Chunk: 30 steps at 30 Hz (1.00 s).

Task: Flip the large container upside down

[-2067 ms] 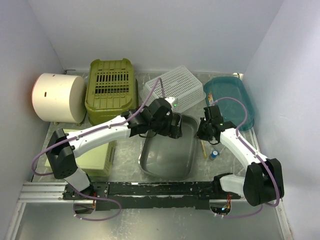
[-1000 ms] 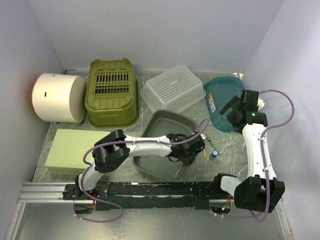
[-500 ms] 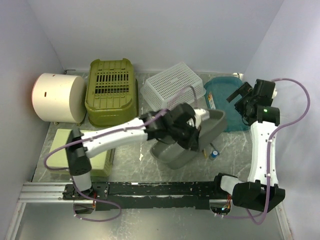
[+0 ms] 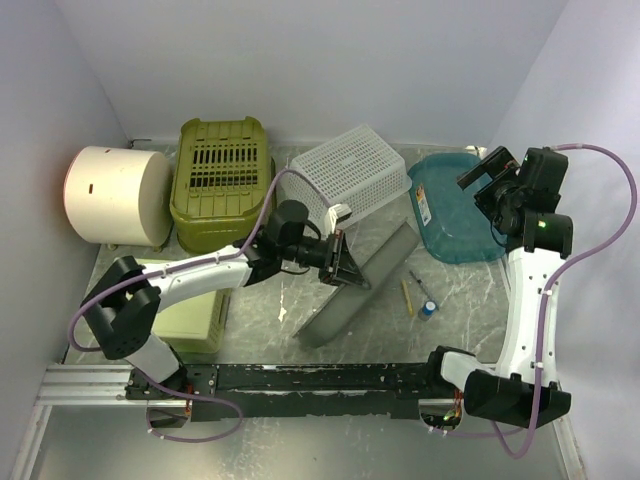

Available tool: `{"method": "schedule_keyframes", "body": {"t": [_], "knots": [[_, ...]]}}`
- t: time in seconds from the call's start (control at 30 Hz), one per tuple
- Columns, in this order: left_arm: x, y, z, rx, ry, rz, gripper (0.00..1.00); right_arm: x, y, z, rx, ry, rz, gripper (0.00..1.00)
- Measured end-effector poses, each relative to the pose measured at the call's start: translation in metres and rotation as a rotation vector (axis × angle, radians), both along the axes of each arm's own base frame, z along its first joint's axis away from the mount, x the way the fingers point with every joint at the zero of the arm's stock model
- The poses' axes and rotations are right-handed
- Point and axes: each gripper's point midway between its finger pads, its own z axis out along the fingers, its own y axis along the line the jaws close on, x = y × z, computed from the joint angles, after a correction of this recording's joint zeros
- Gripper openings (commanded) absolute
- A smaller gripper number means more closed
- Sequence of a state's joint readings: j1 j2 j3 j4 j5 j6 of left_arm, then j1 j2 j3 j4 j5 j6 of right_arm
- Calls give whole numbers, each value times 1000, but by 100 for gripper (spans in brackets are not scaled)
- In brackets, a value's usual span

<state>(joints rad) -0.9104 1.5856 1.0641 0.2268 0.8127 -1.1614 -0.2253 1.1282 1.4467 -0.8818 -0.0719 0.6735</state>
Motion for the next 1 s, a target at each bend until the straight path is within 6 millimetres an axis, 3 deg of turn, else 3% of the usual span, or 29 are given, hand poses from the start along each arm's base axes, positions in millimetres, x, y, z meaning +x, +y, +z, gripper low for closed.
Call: {"method": "schedule_keyframes", "body": {"t": [0.27,0.47,0.6,0.77,0.83,0.93,1.0], "knots": [[25,36,13,-220,161,112,7,3,8,-12,44,13,28,100],[56,65,9,-326,270,208,25,5,10,-12,54,5,38,100],[56,67,6,-303,198,215,41,6,11,-14,58,3,45,100],[68,60,-6,-141,67,236,46,7,12,-21,66,12,50,100],[72,58,-8,-89,20,233,45,8,13,-24,71,16,54,100],[74,58,-9,-27,-38,221,23,8,15,-29,78,24,60,100],[75,60,-6,-14,-71,218,19,8,15,-30,80,26,62,100]]}}
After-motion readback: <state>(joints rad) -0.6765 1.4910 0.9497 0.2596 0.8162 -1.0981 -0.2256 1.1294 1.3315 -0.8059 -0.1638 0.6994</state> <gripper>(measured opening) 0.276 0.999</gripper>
